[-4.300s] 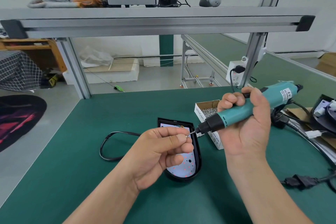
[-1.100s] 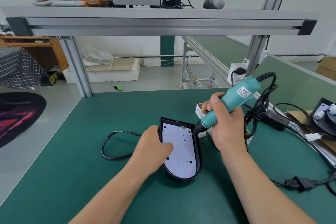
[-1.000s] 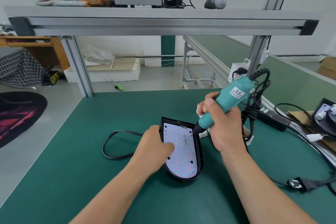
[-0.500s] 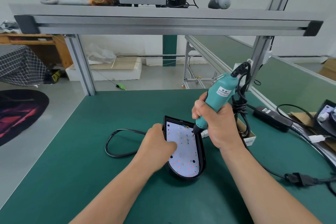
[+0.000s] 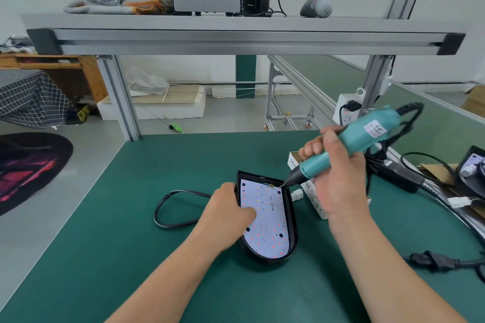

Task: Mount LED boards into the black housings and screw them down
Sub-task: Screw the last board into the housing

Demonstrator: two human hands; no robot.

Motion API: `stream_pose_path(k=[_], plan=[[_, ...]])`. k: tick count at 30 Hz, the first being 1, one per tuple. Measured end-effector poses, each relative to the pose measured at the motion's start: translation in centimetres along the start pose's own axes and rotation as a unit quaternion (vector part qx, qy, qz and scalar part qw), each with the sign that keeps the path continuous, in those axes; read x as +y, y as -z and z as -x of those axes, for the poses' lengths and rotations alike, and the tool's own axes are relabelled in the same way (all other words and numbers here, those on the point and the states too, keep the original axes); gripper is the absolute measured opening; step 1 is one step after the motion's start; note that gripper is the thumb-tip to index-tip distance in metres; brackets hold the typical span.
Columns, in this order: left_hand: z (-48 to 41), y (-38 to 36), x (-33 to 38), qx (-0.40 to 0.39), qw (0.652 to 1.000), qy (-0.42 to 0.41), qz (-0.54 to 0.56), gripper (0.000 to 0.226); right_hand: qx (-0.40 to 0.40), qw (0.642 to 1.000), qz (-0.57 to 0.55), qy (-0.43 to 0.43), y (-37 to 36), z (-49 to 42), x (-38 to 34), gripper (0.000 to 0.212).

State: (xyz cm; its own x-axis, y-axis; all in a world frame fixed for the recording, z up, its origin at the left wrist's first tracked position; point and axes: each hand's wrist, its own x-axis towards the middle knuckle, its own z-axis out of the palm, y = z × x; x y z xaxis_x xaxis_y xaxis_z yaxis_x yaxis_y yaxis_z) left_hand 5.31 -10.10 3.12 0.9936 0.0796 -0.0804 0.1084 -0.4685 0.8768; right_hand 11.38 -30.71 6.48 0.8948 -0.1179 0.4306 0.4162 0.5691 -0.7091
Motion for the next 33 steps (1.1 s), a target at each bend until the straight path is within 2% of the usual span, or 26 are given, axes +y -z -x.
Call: stream_pose_path(k=[3,6,7,10,15,18,20,28,33], plan=[[0.0,0.4,0.4,0.022,0.999,0.011,0.023,0.029,0.036,0.997,-0.064,-0.021,0.4,0.2,-0.1,0.014],[-0.5,1.7,0.1,0.102,0.994,-0.023,-0.020,0.015,0.083,0.989,-0.112,-0.048,0.5,0.6,0.1,0.013],[-0.7,2.2,-0.1,0.129,0.991,-0.031,-0.028,0.019,0.095,0.986,-0.123,-0.055,0.5,0.7,0.2,0.013],[-0.7,2.9,0.2,0.156,0.984,-0.032,0.084,0.034,0.101,0.982,-0.144,-0.064,0.2,0.9,0.4,0.012],[-0.1,2.6,1.3,0.104,0.971,-0.067,0.207,0.029,0.088,0.979,-0.168,-0.075,-0.2,1.3,0.2,0.013],[0.2,2.6,1.4,0.042,0.972,-0.080,0.215,0.018,0.082,0.977,-0.180,-0.074,-0.7,1.5,-0.3,0.014],[0.4,2.5,1.4,0.031,0.970,-0.090,0.224,0.014,0.073,0.977,-0.188,-0.070,-0.9,1.7,-0.8,0.014],[1.2,2.0,1.9,-0.013,0.966,-0.133,0.219,0.021,0.061,0.974,-0.212,-0.045,-1.8,2.0,-2.3,0.016],[1.6,2.0,2.0,-0.049,0.966,-0.130,0.220,0.022,0.062,0.976,-0.207,-0.033,-2.0,2.2,-2.7,0.015]])
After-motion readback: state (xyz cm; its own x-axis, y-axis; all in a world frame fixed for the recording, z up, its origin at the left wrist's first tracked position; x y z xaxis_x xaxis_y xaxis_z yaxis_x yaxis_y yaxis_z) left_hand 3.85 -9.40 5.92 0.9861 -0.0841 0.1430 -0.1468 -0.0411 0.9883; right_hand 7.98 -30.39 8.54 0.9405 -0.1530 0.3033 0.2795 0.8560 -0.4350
